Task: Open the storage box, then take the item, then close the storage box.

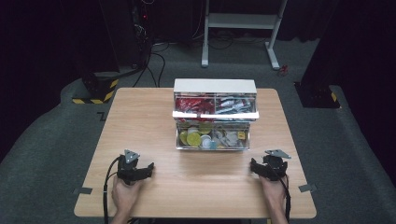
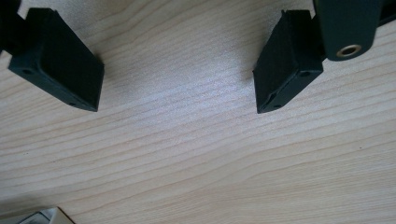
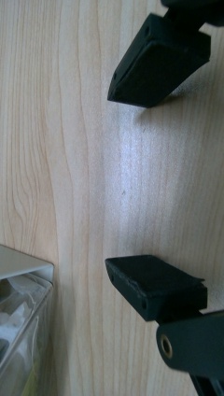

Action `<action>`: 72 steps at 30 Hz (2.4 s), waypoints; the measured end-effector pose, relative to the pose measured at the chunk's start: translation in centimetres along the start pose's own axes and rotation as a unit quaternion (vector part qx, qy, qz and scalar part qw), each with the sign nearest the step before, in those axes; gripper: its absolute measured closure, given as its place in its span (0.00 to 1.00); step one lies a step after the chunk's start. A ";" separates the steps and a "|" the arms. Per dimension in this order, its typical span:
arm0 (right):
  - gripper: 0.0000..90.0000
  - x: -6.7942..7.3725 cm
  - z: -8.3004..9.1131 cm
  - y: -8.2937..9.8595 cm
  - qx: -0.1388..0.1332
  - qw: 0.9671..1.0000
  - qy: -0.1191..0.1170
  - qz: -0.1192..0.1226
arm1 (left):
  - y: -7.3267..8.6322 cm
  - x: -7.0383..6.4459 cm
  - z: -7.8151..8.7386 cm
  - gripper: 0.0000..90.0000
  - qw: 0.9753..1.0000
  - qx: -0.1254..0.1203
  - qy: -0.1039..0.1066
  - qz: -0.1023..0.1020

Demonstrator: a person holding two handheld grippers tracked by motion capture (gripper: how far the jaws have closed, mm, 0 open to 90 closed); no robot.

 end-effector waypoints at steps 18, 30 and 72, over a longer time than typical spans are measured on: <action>0.23 -0.2 1.8 -0.4 -0.016 1.000 -0.019 -0.005 | 0.0 0.0 0.0 0.18 1.000 0.000 0.000 0.001; 0.28 0.5 3.7 -2.5 -0.044 0.997 -0.060 -0.003 | 0.0 0.0 0.0 0.18 1.000 0.001 0.000 -0.002; 0.27 3.6 9.7 -10.1 -0.116 0.986 -0.117 0.040 | -0.1 0.0 0.0 0.18 1.000 0.001 -0.001 -0.001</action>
Point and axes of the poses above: each handheld gripper's, and its own axes: z roughly backward along the jaws, y roughly out of its underside, x roughly to its left, the point moved 1 cm from there along -z, roughly forward along the jaws, and after that the axes turned 3 degrees about -z, right-handed, at the moved point
